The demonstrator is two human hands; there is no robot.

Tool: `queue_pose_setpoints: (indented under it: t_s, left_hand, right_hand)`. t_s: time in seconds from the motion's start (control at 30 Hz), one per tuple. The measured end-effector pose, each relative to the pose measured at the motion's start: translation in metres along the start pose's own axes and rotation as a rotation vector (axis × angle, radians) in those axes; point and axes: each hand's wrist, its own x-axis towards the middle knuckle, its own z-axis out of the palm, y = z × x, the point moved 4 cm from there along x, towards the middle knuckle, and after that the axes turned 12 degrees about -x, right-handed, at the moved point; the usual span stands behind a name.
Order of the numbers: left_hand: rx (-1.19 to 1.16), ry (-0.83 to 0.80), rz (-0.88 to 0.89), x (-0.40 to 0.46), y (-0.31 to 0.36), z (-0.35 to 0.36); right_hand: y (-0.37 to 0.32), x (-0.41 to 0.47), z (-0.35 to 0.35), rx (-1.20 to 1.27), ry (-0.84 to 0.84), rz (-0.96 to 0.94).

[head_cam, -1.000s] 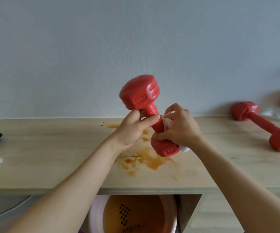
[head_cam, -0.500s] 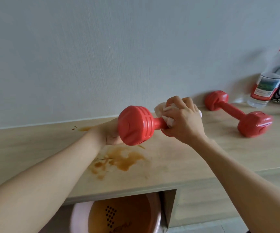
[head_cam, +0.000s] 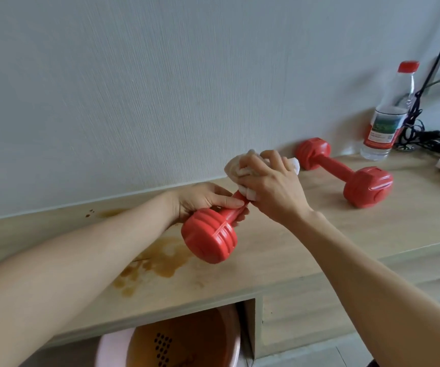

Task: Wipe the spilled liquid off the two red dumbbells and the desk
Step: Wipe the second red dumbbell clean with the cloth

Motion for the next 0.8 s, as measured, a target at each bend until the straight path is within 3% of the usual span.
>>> queue_pose_setpoints:
  t_s: [0.23, 0.4, 0.57, 0.67, 0.8]
  left_hand:
    - [0.065, 0.168, 0.076, 0.01, -0.007, 0.008]
    - [-0.034, 0.227, 0.152, 0.01, -0.003, 0.011]
    - [-0.212, 0.298, 0.276, 0.012, 0.014, 0.013]
    - [-0.229, 0.331, 0.355, 0.006, 0.018, 0.011]
    - [-0.177, 0.394, 0.433, -0.004, 0.013, 0.01]
  right_hand:
    - [0.014, -0.002, -0.009, 0.249, -0.021, 0.151]
    - [0.046, 0.003, -0.022, 0.47, 0.024, 0.692]
    - [0.052, -0.005, -0.024, 0.938, 0.075, 1.143]
    - [0.045, -0.008, -0.022, 1.223, 0.06, 1.221]
    - [0.035, 0.002, -0.022, 1.414, 0.021, 1.199]
